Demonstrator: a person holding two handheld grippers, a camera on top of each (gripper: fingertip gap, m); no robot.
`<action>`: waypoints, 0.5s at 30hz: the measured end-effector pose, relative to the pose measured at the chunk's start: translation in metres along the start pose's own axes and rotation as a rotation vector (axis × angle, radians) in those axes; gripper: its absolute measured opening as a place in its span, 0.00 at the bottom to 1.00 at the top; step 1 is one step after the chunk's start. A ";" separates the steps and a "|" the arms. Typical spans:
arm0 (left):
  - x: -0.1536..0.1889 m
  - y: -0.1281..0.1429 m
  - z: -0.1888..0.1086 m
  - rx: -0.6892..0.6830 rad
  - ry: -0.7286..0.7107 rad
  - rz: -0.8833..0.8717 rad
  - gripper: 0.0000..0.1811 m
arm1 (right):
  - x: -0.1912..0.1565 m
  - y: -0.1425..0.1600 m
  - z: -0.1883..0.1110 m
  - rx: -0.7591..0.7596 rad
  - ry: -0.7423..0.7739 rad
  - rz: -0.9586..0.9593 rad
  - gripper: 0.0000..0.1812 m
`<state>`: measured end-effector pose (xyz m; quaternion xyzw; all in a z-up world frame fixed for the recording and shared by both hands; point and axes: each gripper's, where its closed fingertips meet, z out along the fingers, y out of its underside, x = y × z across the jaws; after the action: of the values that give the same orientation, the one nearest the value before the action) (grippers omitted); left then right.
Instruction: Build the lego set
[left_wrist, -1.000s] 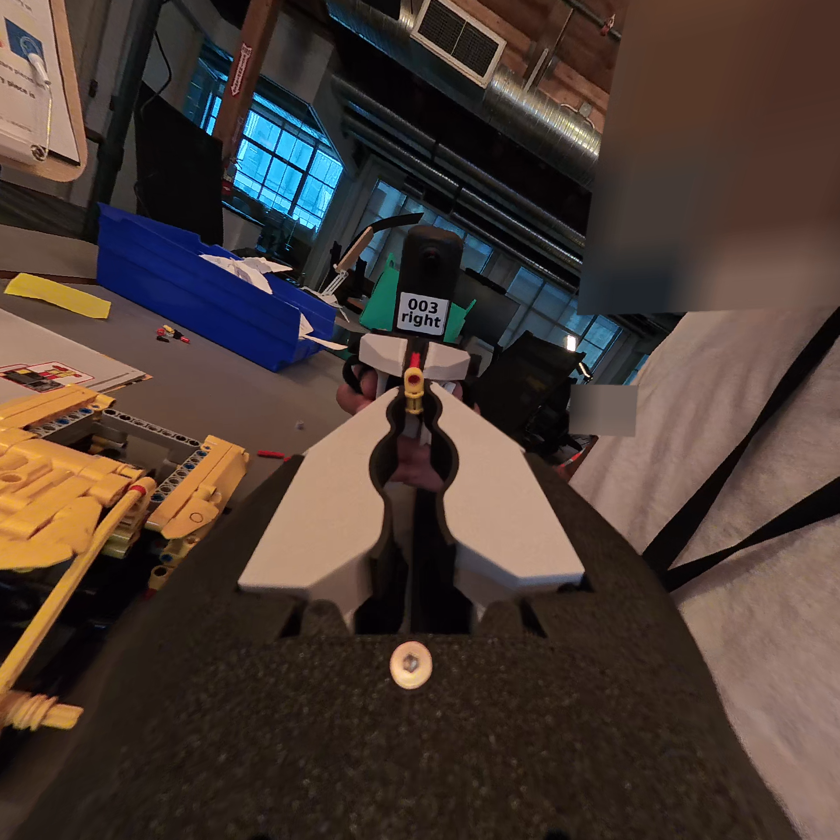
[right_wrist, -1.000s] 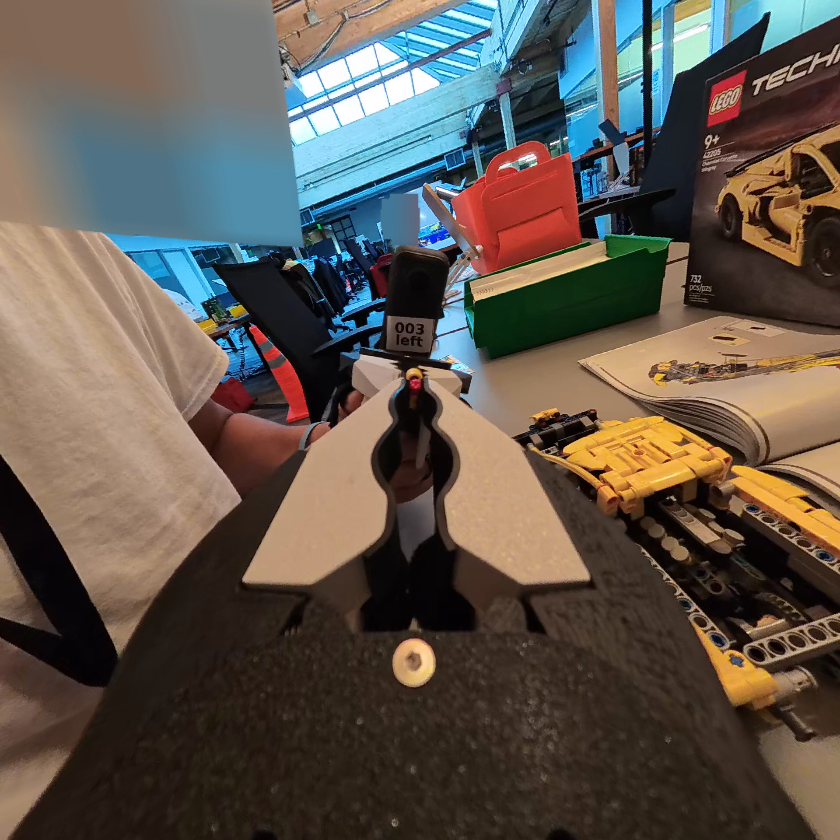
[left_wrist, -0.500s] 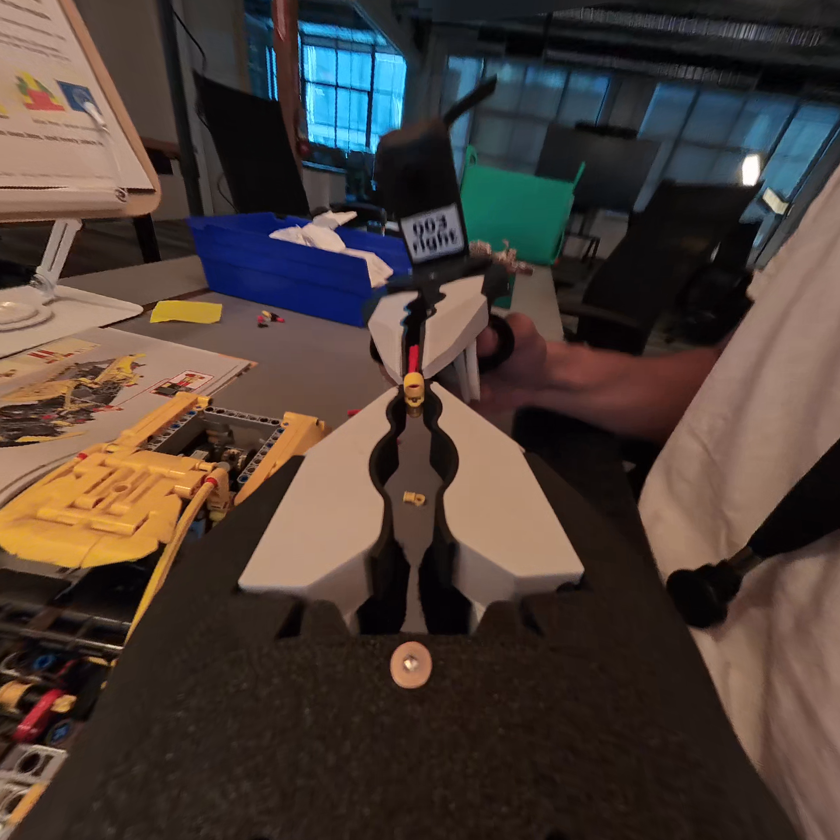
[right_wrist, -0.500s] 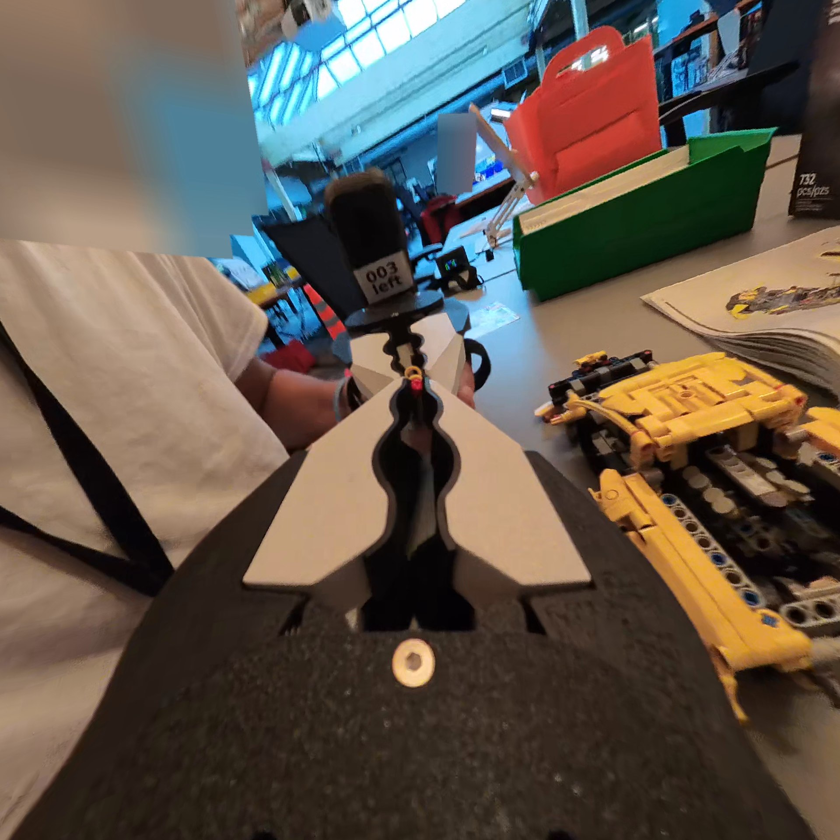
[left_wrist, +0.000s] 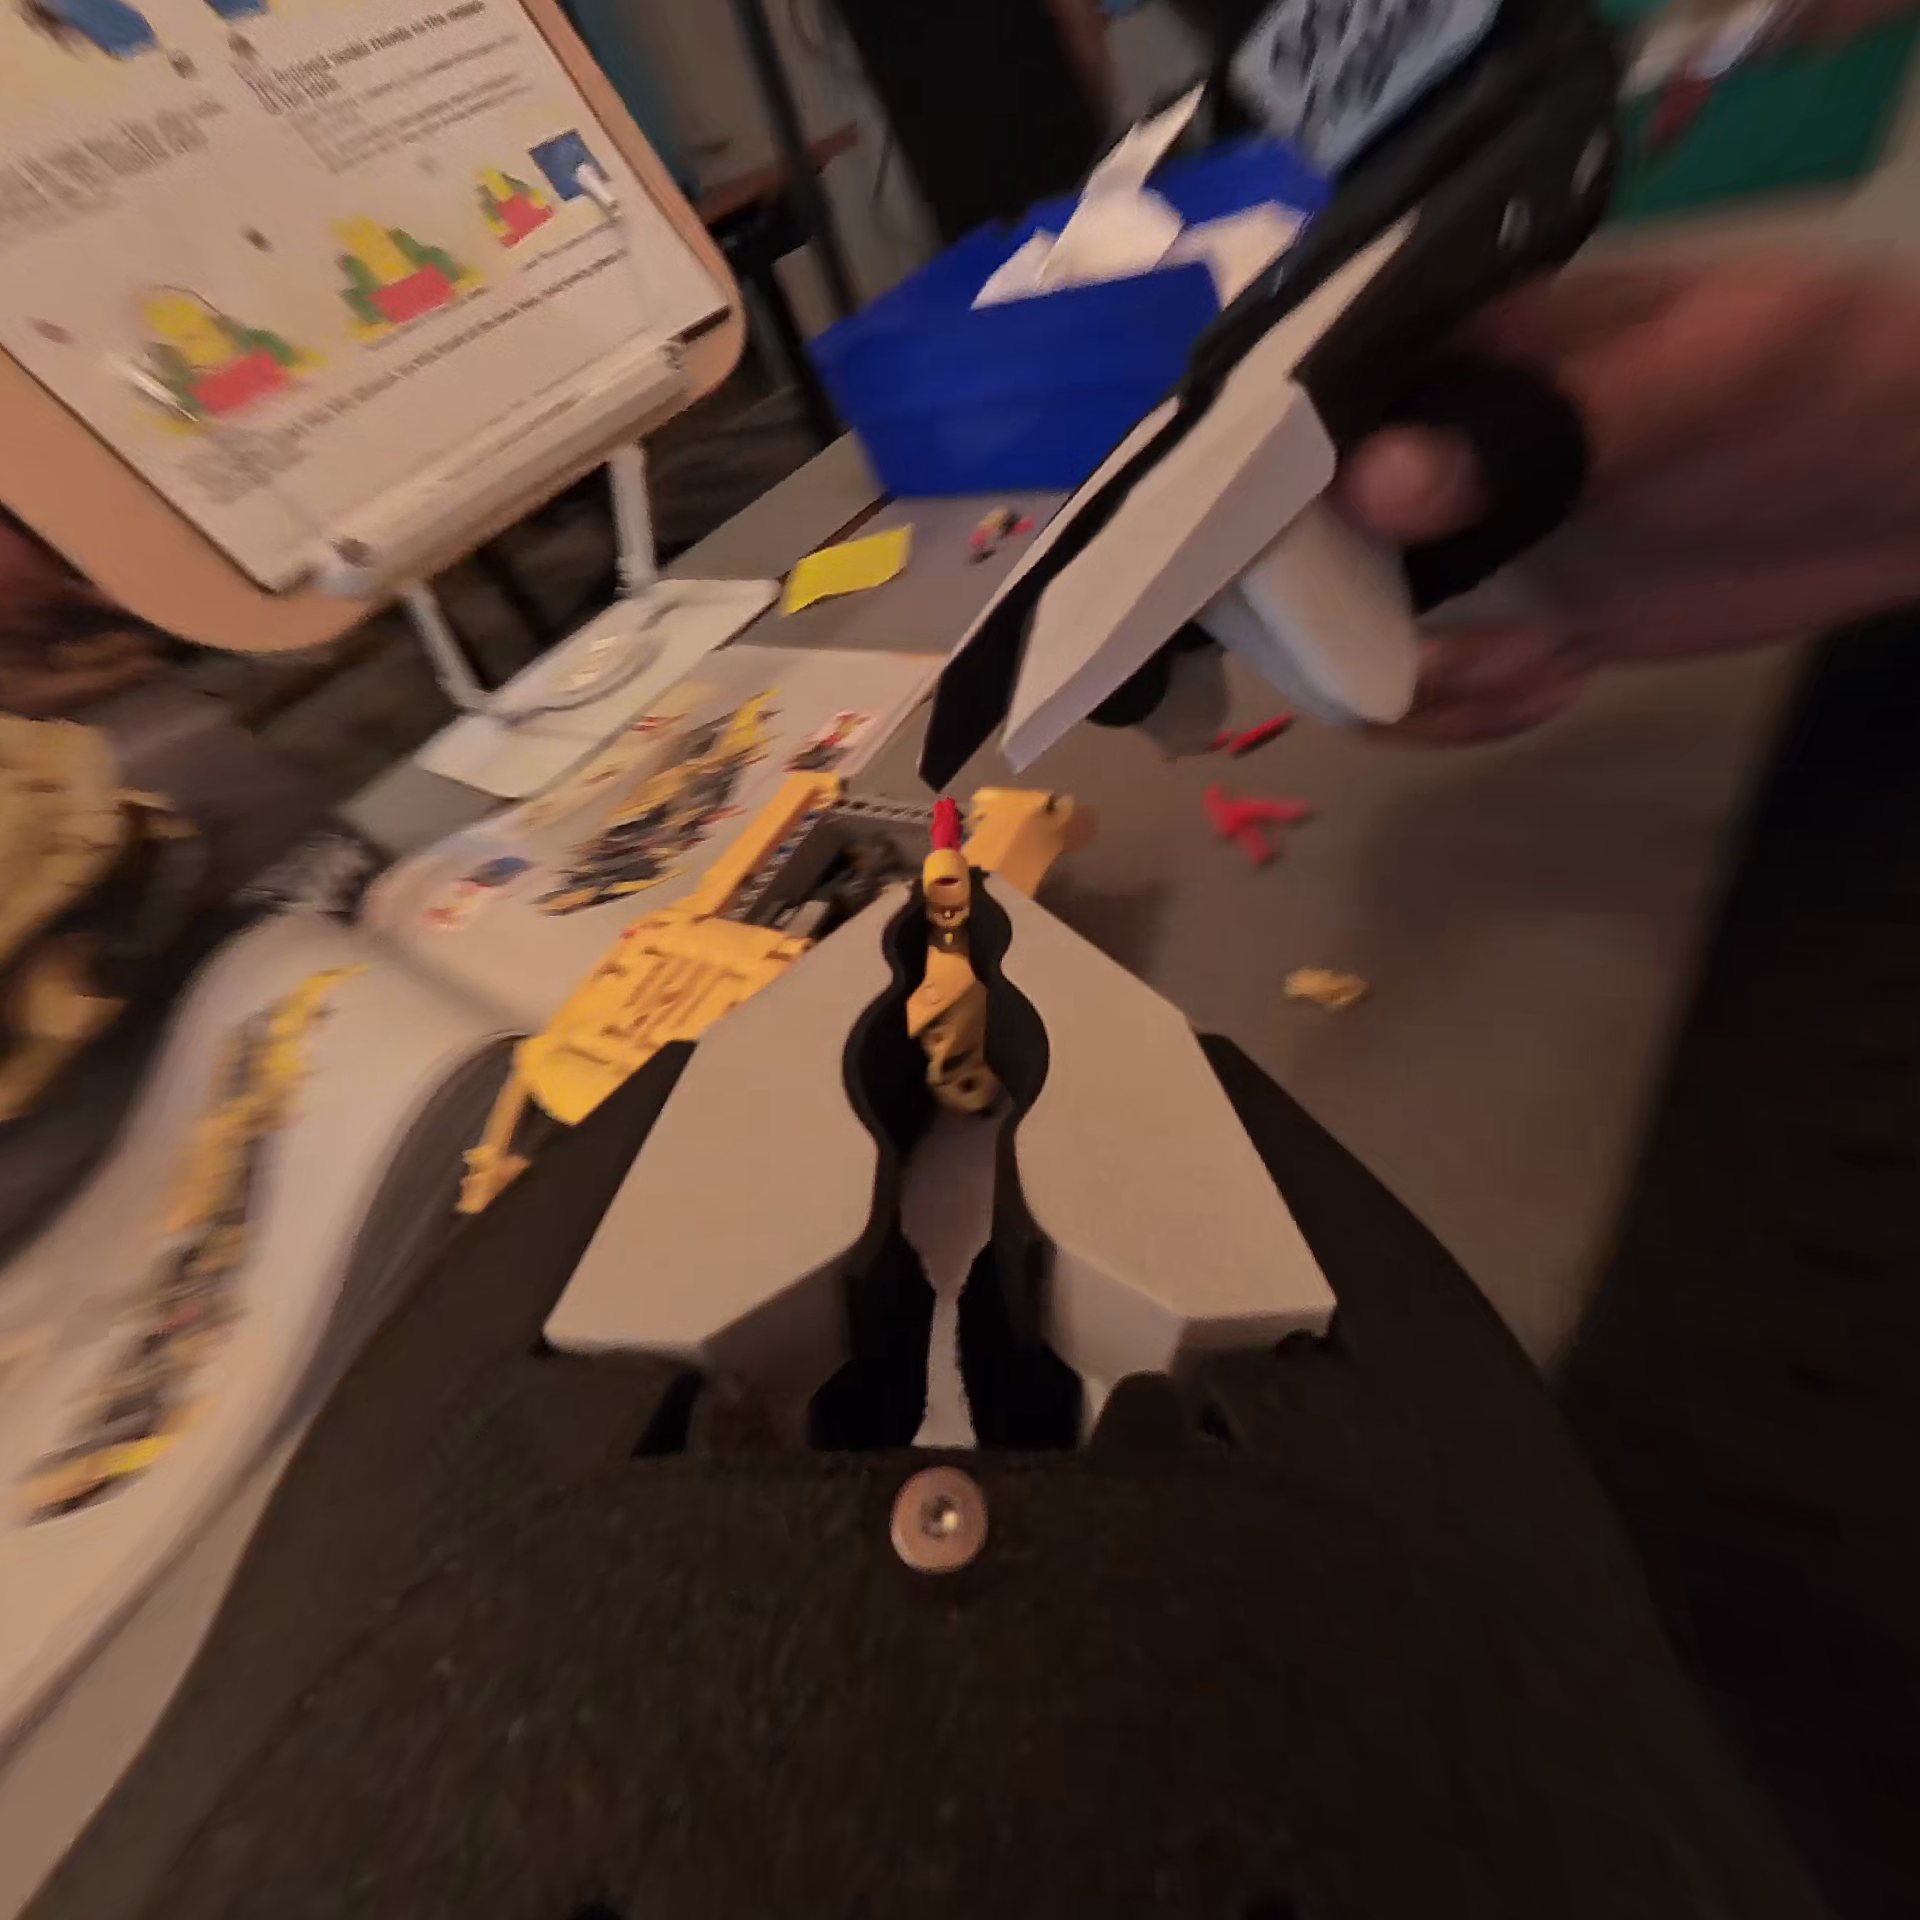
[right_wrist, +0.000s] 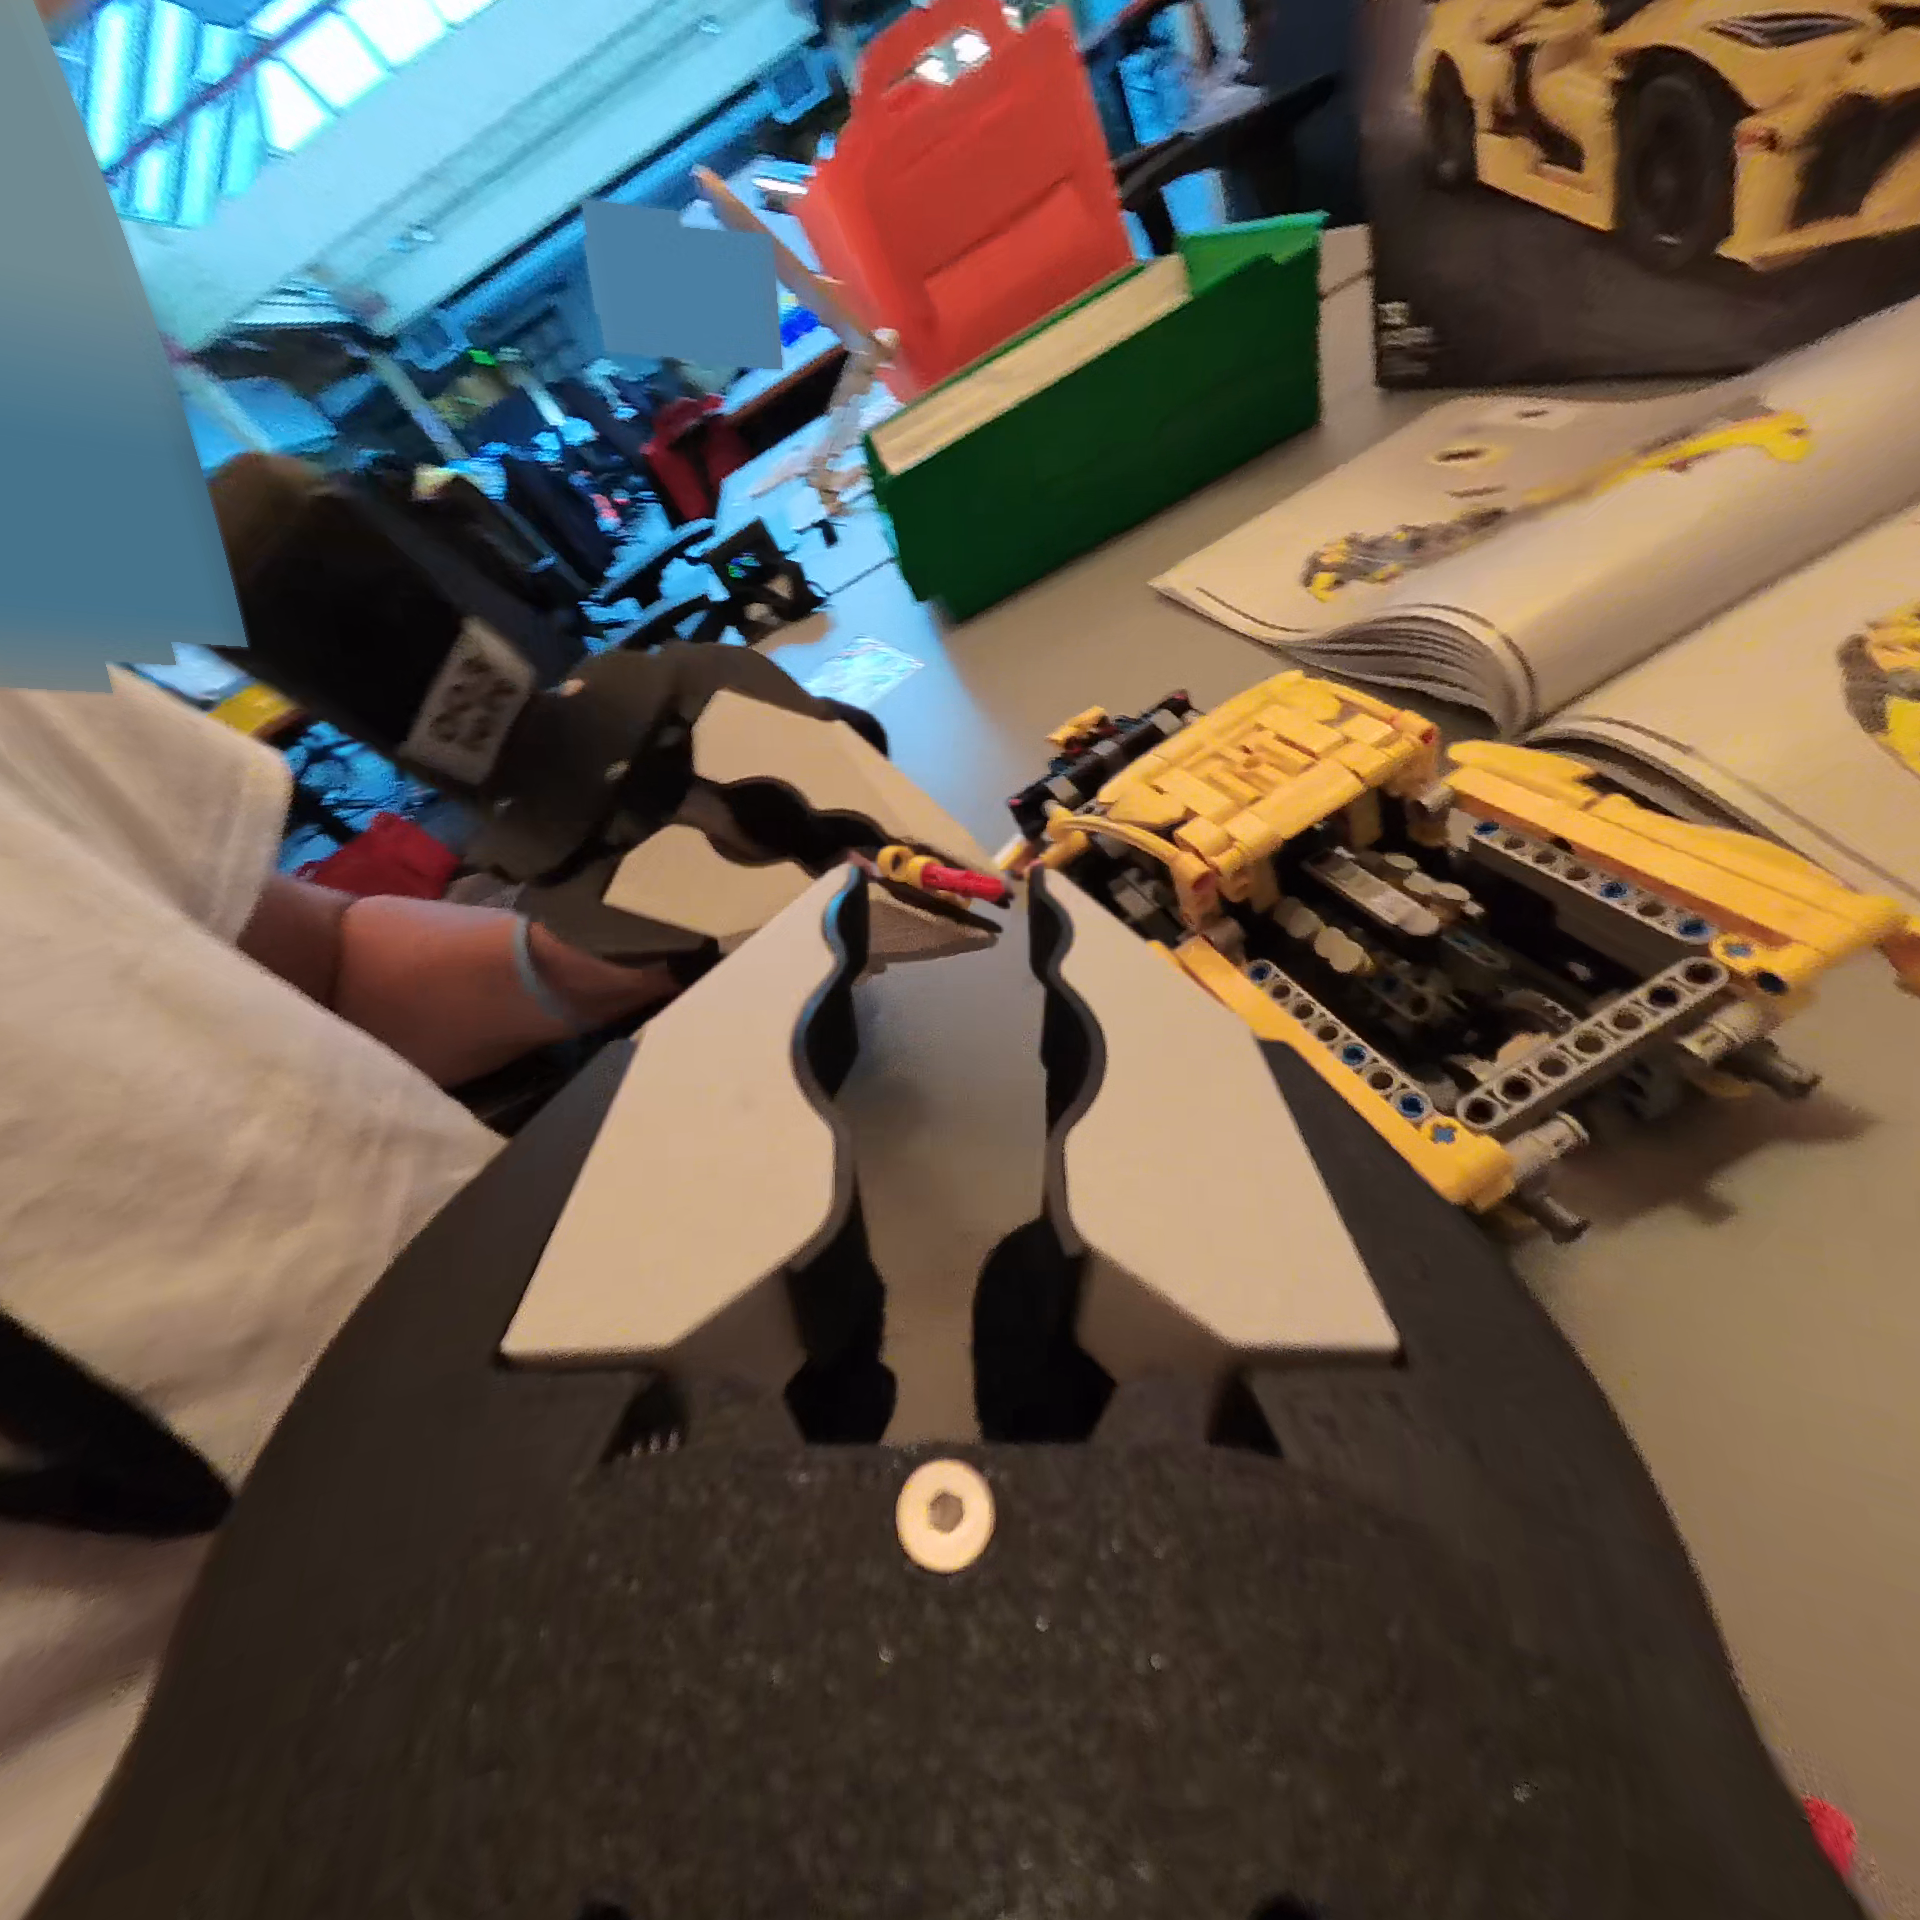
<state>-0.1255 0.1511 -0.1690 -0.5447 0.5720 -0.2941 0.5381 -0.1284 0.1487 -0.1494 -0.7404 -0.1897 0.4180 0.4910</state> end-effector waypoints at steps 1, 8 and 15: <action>-0.001 0.003 0.001 -0.022 -0.034 0.054 0.03 | 0.002 0.002 0.003 -0.003 0.039 0.007 0.17; -0.003 0.012 0.006 -0.117 -0.162 0.273 0.03 | 0.010 0.016 0.016 -0.057 0.207 -0.040 0.18; -0.004 0.011 0.005 -0.144 -0.230 0.383 0.03 | 0.009 0.017 0.016 -0.067 0.192 -0.041 0.16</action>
<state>-0.1250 0.1587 -0.1796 -0.4932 0.6195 -0.0812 0.6053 -0.1388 0.1565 -0.1706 -0.7889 -0.1708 0.3284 0.4905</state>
